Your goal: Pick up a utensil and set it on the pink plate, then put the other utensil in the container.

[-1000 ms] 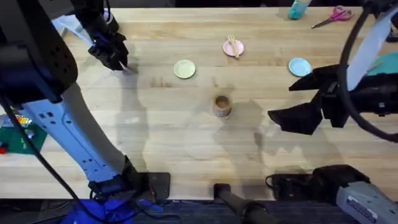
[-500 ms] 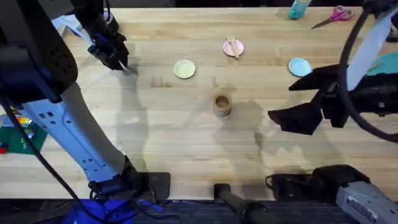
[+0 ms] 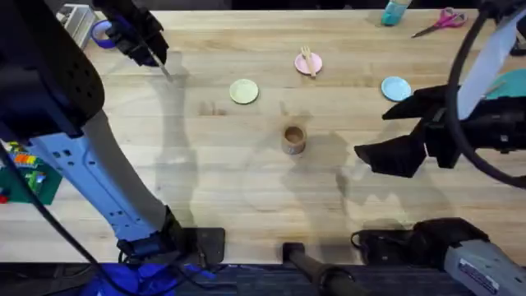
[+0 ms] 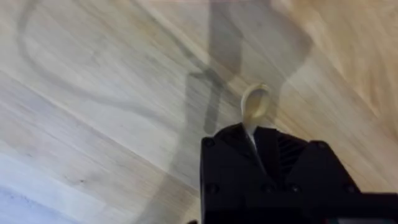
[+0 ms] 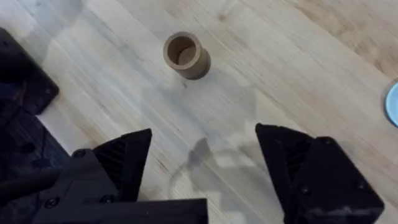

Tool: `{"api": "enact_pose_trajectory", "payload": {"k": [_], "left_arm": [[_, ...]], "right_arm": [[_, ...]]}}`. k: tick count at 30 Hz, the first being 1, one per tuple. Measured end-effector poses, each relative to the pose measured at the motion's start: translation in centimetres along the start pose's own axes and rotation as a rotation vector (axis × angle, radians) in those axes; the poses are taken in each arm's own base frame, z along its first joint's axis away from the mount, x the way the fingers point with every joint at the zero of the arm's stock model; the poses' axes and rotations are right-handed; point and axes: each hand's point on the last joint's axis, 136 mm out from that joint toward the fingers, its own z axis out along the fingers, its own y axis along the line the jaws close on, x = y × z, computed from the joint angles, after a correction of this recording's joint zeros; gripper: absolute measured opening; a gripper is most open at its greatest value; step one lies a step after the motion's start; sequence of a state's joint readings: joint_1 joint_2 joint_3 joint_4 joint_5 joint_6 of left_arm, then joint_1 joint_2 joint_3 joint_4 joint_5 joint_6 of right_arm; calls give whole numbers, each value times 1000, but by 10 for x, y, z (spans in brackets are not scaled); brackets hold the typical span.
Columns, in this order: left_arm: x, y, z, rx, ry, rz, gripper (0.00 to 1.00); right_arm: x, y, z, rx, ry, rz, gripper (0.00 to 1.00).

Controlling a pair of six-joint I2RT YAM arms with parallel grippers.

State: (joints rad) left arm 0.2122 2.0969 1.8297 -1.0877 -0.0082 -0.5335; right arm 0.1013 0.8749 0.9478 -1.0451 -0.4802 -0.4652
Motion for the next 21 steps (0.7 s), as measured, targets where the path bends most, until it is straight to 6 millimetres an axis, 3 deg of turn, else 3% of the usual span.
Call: {"api": "enact_pose_trajectory", "payload": {"k": [4,12,16,21], "left_arm": [[-3,-15,-30,55,-63,80,42],[-4,-21,-117,139,-220,224,42],[3,-30,-133,210,-224,281,42],[15,-39,-139,275,-195,358,42]], "right_arm": [[3,-6,0,33,16,-1,996],[5,-10,0,56,28,-1,996],[5,-10,0,60,29,0,996],[4,-11,0,64,28,-2,996]]}}
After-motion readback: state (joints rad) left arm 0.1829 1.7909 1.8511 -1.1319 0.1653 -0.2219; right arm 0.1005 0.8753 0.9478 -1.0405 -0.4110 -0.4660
